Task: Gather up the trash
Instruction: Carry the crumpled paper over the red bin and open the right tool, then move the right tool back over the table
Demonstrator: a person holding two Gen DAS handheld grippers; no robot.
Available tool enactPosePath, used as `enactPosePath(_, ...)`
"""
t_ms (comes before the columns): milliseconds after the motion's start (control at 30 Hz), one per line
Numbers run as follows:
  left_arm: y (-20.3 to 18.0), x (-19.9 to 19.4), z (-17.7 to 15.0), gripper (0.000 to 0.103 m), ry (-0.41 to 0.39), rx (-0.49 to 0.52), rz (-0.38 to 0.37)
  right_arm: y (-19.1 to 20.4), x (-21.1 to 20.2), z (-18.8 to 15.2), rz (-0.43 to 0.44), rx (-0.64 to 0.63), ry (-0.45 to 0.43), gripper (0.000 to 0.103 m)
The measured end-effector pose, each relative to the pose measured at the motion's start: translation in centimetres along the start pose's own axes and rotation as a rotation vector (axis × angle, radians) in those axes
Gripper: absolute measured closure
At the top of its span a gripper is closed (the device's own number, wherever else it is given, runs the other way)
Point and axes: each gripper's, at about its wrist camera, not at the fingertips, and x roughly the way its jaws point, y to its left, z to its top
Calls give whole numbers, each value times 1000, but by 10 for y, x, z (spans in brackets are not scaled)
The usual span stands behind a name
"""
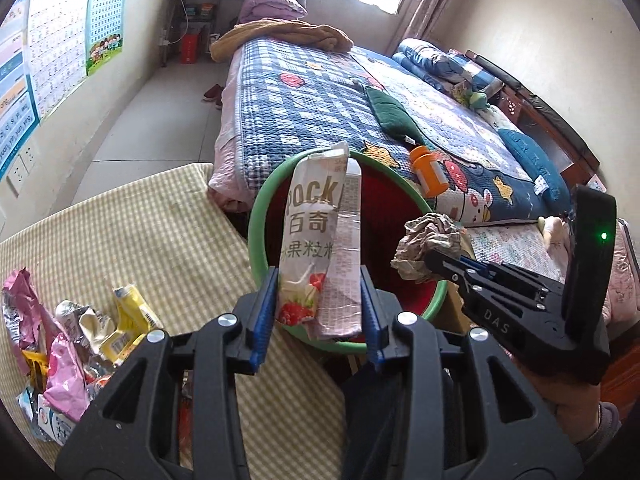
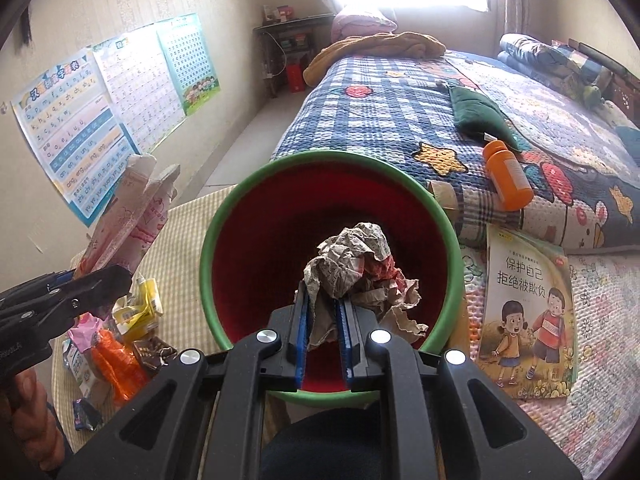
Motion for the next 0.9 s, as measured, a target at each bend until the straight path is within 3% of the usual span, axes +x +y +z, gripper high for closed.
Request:
enactPosePath(300,-7,43,18,65,47,15,-12,-18,28,2,1,28,31,85)
enactPosePath(333,-6,45,19,64,50,16,-8,-19,30,2,-4,26,32,74)
enactPosePath(367,-5,46,19,53,54,17,-3,-20,31,2,-7,26,33,65)
enactPosePath(400,-5,44,20,47,46,19,5,-21,31,2,-11,31,31,47)
enactPosePath(433,-4,42,19,34,34,20,16,-22,30,2,-12,36,23,39)
enactPosePath(467,-3,38,19,24,20,19,27,-22,28,1,-15,40,13,37)
enactPosePath(667,16,14,11,6,-17,-16,53,-14,20,-5,-39,25,2,15)
enactPosePath(733,22,4,5,6,-26,-22,59,-4,13,-10,-57,-2,-15,8)
enactPosePath(900,36,-20,-11,6,-36,-35,79,28,-3,-21,-51,-68,-35,7)
